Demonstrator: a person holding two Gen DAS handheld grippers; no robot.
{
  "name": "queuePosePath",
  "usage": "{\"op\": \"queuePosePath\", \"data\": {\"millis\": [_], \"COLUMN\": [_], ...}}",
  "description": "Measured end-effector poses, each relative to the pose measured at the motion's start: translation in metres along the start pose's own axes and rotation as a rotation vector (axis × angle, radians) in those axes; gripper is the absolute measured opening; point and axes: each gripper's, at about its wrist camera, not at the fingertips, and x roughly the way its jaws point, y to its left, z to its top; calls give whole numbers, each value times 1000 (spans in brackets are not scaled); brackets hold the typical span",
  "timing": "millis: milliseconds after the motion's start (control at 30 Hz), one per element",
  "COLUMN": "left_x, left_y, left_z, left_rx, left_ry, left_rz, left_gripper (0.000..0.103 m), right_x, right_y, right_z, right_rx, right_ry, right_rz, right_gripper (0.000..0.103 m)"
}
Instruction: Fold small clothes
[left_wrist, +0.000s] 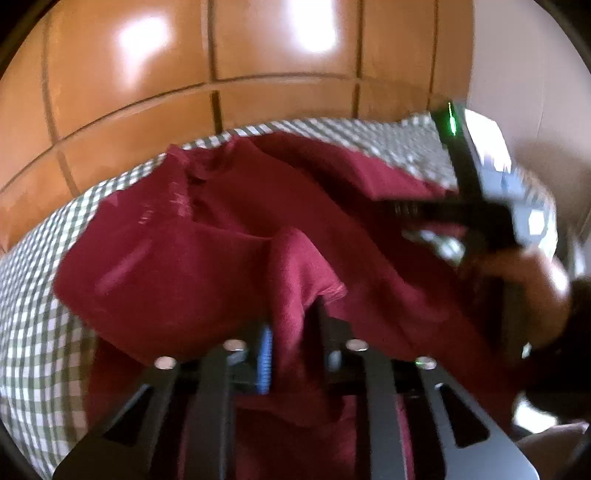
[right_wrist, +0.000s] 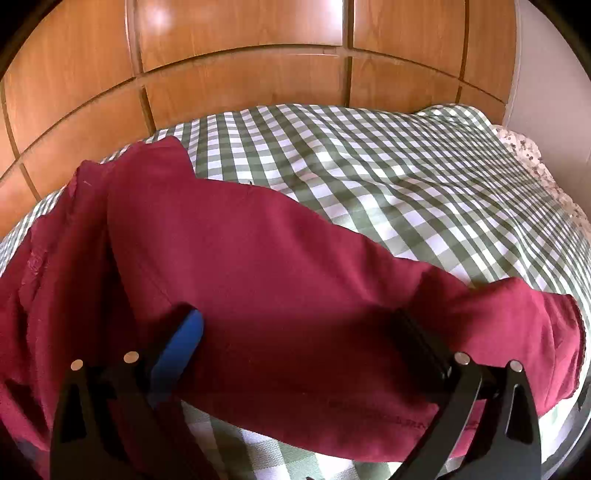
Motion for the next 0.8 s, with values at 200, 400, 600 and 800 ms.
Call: {"op": "queuePosePath", "data": {"millis": [200, 400, 600, 800], "left_x": [-50, -92, -111, -120], "left_y": [60, 152, 245, 316], "left_z": [15, 21, 13, -2], "left_rx": [-105, -293, -416, -499], "left_ry": [-90, -178, -203, -192], "left_rz": [17, 173, 382, 558], "left_gripper": [11, 11, 11, 11], "right_x": [0, -1, -1, 0], "right_y": [0, 0, -1, -2], "right_z": [0, -1, 0, -1], "right_rx": [0, -4, -3, -4], "right_ry": [-2, 0, 2, 4], "right_rz": [2, 0, 3, 1], "right_gripper": [101, 101, 101, 101]}}
